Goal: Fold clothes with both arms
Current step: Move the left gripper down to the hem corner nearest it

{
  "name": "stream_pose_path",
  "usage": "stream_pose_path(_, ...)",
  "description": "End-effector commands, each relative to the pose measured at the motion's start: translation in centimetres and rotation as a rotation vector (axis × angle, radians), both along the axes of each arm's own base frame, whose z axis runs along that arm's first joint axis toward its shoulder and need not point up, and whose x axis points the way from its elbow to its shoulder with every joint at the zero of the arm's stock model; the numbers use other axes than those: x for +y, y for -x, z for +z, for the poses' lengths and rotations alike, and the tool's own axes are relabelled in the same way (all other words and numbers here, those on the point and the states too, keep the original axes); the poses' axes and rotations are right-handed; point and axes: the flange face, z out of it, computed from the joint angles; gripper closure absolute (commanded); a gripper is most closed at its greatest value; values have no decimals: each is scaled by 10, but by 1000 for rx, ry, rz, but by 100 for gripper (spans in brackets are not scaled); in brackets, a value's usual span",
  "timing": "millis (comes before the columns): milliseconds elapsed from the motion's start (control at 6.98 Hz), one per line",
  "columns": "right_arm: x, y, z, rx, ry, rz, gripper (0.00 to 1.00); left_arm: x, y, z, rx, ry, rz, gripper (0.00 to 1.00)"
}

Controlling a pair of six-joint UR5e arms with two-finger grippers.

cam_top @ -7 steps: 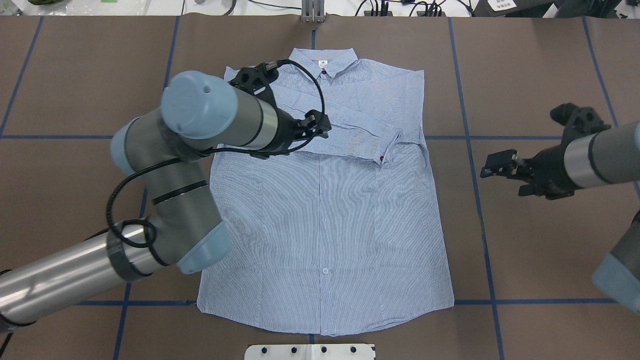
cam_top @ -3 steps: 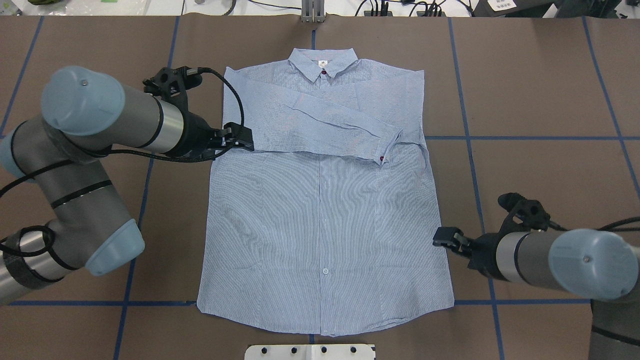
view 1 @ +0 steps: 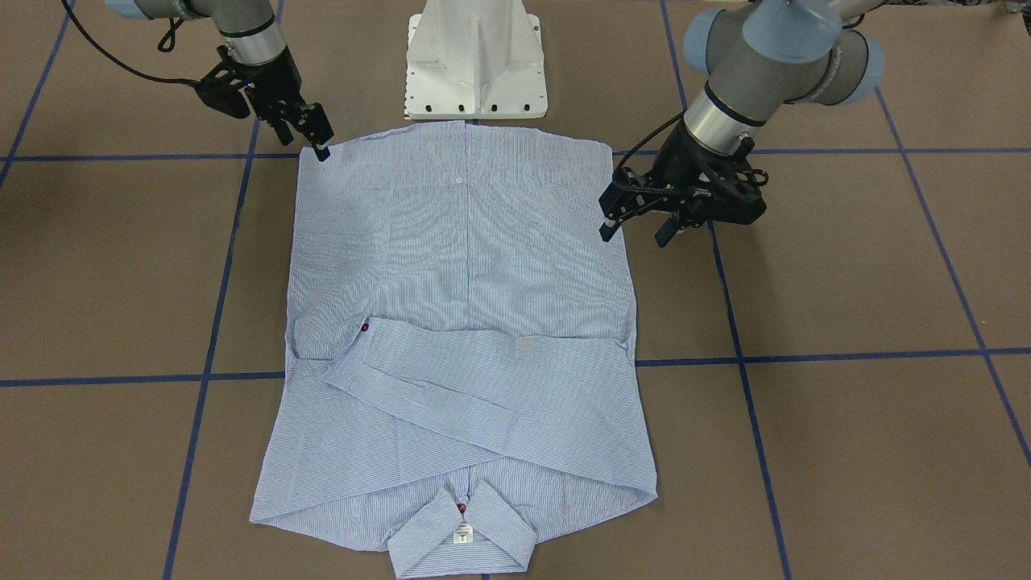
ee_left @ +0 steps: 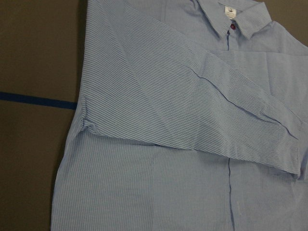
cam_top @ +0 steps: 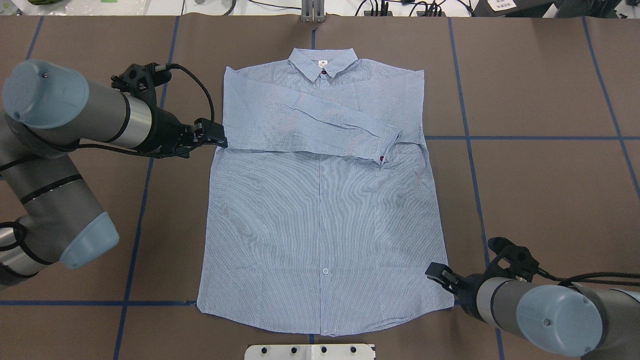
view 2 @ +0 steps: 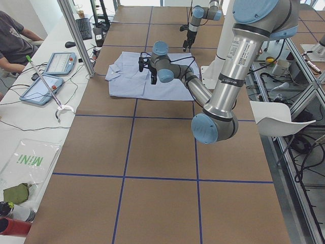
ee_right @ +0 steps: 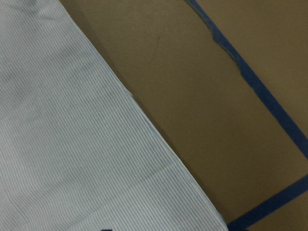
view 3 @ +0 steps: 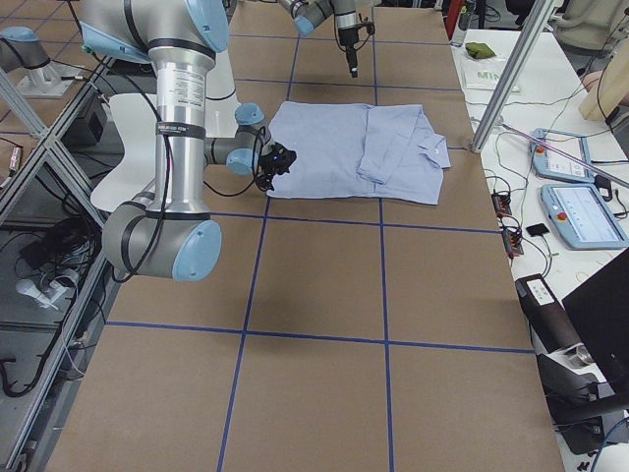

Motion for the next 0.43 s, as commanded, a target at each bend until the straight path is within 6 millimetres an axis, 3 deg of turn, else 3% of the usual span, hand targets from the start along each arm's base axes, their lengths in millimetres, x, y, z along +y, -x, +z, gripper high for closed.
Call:
stream_pose_path(0, 11, 10, 11, 28, 21, 12, 14, 0, 1, 3, -1, 9, -6, 4)
stream_pose_path(286, 12, 19, 22, 49, 22, 9, 18, 0, 1, 3, -2, 8, -8, 3)
